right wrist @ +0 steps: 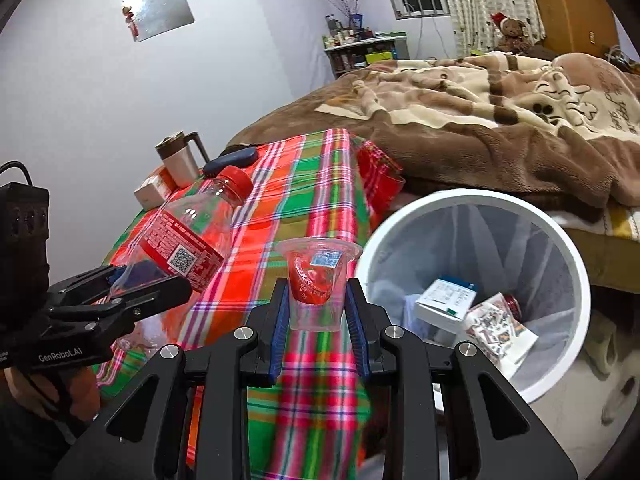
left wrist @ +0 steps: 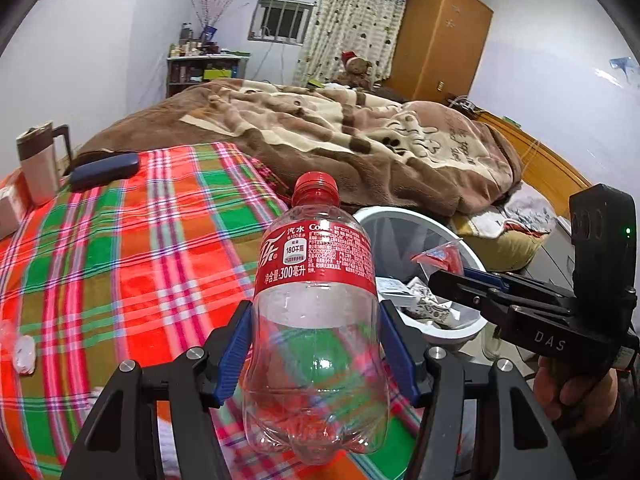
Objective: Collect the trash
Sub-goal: 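Carry the bottle and cup over the white wastebasket with both tools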
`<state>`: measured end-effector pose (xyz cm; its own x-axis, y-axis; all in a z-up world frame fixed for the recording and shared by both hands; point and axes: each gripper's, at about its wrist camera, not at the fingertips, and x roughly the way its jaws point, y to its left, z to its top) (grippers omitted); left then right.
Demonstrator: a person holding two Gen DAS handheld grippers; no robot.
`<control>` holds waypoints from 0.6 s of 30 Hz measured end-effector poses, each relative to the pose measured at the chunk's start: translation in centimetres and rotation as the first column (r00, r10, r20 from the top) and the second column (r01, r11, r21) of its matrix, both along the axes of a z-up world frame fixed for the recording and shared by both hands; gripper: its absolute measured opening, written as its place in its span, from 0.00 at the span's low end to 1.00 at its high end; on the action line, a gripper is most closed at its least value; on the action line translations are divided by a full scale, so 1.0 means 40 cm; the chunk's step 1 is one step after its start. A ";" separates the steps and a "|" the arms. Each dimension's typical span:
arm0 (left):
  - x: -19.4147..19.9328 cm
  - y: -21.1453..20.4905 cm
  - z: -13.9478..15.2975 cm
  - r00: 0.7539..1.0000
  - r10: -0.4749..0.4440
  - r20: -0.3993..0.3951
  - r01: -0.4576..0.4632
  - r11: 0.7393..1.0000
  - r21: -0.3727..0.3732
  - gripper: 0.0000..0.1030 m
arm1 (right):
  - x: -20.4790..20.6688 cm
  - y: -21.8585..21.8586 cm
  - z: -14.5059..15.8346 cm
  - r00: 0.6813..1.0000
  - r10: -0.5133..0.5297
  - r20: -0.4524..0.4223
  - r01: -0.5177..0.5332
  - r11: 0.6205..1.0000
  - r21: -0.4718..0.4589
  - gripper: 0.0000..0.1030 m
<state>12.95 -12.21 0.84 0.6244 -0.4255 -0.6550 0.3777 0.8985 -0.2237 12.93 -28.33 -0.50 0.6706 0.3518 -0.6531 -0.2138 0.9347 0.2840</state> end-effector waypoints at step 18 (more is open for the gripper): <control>0.066 -0.159 -0.044 0.992 -0.120 -0.043 0.120 0.993 -0.002 0.60 | -0.001 -0.126 -0.028 0.991 -0.131 -0.036 0.131 0.991 0.001 0.28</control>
